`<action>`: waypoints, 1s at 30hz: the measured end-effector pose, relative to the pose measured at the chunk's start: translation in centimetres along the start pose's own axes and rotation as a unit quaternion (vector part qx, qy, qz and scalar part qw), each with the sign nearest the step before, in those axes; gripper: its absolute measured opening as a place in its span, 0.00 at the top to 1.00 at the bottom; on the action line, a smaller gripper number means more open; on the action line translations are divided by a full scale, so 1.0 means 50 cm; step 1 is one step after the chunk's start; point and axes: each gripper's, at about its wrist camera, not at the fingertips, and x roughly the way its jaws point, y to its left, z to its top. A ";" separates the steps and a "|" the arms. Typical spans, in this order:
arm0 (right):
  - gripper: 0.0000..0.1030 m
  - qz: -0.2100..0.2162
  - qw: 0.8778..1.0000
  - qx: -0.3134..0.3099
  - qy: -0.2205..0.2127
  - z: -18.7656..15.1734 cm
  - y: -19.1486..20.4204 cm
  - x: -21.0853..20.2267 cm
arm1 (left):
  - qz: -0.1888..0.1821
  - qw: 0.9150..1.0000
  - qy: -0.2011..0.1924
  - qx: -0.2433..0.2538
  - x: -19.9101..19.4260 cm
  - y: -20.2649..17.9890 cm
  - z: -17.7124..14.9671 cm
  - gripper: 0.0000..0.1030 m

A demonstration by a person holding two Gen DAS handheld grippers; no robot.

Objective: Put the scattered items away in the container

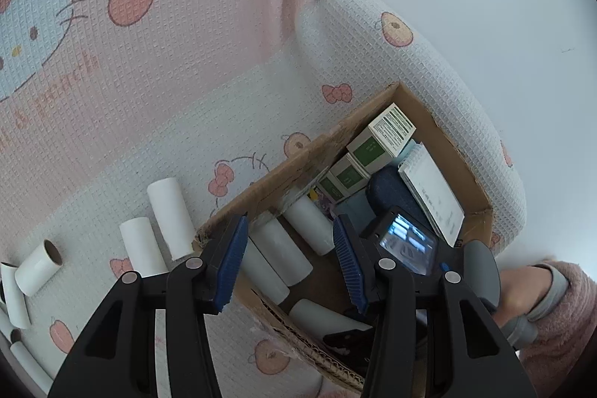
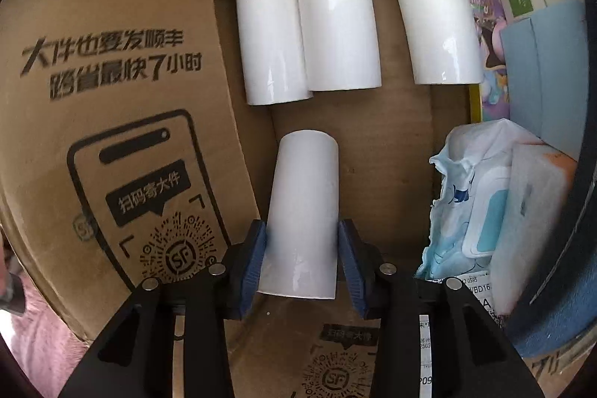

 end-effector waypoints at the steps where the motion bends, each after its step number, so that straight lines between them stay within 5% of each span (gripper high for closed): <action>1: 0.65 0.007 1.000 0.001 -0.006 0.000 -0.001 -0.006 | -0.001 1.000 -0.001 0.000 -0.002 0.001 0.000 0.50; 12: 0.65 -0.017 0.995 -0.022 -0.097 -0.017 0.017 -0.055 | -0.008 1.000 -0.004 -0.003 -0.011 0.003 0.006 0.50; 17: 0.65 -0.001 0.998 0.014 -0.058 -0.008 0.004 -0.030 | -0.009 1.000 0.001 0.007 -0.008 -0.007 0.002 0.50; 22: 0.51 -0.001 0.996 0.032 -0.078 -0.032 -0.002 -0.071 | -0.003 1.000 0.002 0.014 -0.008 -0.012 0.002 0.50; 26: 0.51 -0.020 0.995 0.029 -0.093 -0.061 -0.003 -0.085 | -0.004 1.000 0.003 0.011 -0.005 -0.012 0.004 0.50; 28: 0.72 -0.057 0.992 0.037 -0.106 -0.066 -0.006 -0.082 | -0.002 1.000 0.003 0.013 -0.003 -0.014 0.004 0.50; 30: 0.81 -0.091 0.985 0.063 -0.133 -0.063 -0.008 -0.085 | 0.001 1.000 0.004 0.017 -0.002 -0.019 0.003 0.50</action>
